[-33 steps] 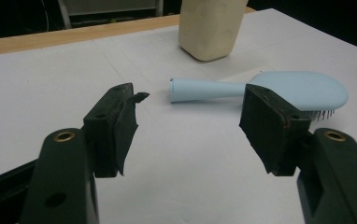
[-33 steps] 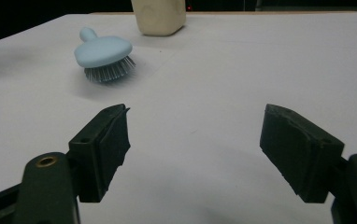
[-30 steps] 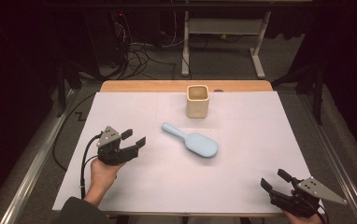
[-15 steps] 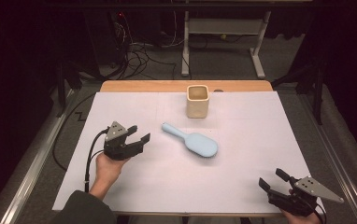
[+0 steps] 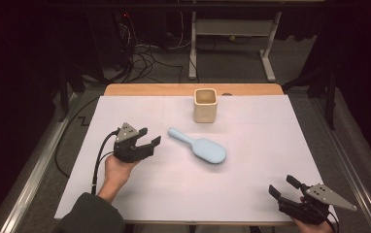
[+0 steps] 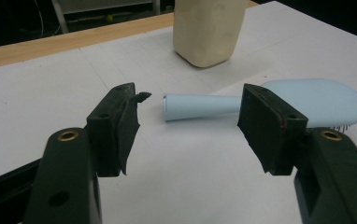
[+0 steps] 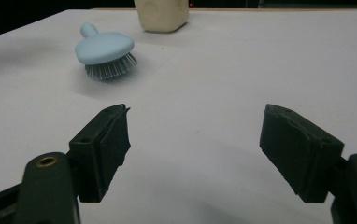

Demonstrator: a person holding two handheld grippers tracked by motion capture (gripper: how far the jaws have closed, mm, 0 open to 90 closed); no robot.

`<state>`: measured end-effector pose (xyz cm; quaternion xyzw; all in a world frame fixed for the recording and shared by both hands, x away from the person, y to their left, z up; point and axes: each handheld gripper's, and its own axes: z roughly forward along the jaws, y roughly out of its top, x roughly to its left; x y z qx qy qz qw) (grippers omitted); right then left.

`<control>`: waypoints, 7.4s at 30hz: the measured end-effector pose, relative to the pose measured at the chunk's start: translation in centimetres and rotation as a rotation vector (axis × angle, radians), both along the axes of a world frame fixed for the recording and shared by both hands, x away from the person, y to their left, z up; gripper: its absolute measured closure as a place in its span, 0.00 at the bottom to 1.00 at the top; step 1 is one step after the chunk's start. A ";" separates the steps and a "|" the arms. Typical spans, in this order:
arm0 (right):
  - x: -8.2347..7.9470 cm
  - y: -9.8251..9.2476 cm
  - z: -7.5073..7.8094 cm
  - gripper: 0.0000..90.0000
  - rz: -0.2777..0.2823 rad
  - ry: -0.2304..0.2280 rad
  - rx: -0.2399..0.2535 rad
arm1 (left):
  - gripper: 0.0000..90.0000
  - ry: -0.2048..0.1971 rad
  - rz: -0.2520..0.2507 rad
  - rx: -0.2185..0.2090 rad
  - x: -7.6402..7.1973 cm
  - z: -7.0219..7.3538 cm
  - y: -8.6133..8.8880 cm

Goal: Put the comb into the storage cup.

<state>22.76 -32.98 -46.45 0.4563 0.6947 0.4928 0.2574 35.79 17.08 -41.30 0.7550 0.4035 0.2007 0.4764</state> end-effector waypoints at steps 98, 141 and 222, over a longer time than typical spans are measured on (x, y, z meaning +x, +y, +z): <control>0.7 0.9 0.0 0.28 0.045 -0.015 -0.024 | 0.62 0.319 -0.026 0.341 11.0 4.2 -8.9; 0.6 0.9 -0.1 0.29 0.056 -0.018 -0.027 | 0.96 0.516 -0.058 0.513 13.9 -0.2 -11.0; 1.3 1.4 -0.2 0.28 0.069 -0.014 -0.045 | 0.97 0.533 -0.236 0.488 7.3 -1.7 -10.2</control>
